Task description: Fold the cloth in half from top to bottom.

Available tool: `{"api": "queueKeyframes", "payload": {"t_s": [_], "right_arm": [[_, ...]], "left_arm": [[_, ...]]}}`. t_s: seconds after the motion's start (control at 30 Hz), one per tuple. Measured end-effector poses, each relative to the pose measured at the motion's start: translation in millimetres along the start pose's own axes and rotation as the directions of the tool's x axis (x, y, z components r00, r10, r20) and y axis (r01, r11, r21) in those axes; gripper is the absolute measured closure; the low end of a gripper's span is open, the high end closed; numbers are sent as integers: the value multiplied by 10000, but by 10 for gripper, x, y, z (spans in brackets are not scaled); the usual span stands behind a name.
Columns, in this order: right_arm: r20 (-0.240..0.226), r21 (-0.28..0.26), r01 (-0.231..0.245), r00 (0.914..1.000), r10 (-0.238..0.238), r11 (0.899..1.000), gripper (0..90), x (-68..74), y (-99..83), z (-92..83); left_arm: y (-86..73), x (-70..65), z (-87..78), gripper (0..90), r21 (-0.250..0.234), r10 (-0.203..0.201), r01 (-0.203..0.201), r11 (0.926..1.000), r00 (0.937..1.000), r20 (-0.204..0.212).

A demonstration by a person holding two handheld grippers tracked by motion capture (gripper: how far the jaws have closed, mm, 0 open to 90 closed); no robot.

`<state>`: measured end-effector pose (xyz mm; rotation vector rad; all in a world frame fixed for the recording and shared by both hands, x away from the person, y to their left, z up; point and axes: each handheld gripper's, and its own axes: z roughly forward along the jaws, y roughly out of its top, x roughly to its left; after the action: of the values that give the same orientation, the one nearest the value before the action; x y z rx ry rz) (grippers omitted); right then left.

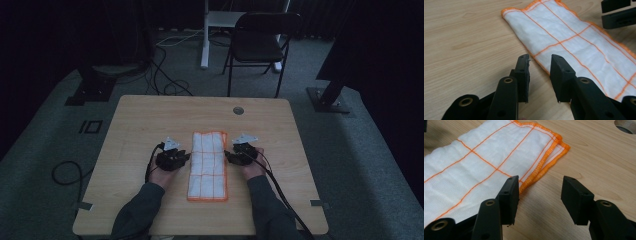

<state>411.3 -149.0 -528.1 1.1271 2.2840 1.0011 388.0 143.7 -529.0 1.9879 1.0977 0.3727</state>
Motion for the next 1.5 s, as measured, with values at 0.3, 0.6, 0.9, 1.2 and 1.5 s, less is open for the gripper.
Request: {"api": "queueKeyframes", "payload": {"t_s": [0.3, 0.6, 0.9, 1.2, 1.5], "right_arm": [[-3, -82, -191, 9998, 191, 9998, 486, -29, 7, 2], [-22, -151, -421, 9991, 421, 9990, 496, -76, 18, 35], [-69, -114, -385, 9992, 384, 9992, 500, -69, 88, 125], [49, -89, -588, 9983, 589, 9982, 512, -70, 177, 241], [45, 46, -849, 9964, 848, 9964, 519, -97, 238, 372]], "left_arm": [[102, 42, 78, 673, -50, -82, 82, 10000, 9999, -65], [187, 72, 141, 652, -109, -77, 77, 9999, 10000, 55], [318, 55, 258, 631, -70, 97, -97, 9999, 9999, 57], [378, 47, 394, 627, 128, 131, -130, 9998, 9999, -78], [414, 56, 498, 609, 246, 40, -34, 9997, 9997, -254]]}}
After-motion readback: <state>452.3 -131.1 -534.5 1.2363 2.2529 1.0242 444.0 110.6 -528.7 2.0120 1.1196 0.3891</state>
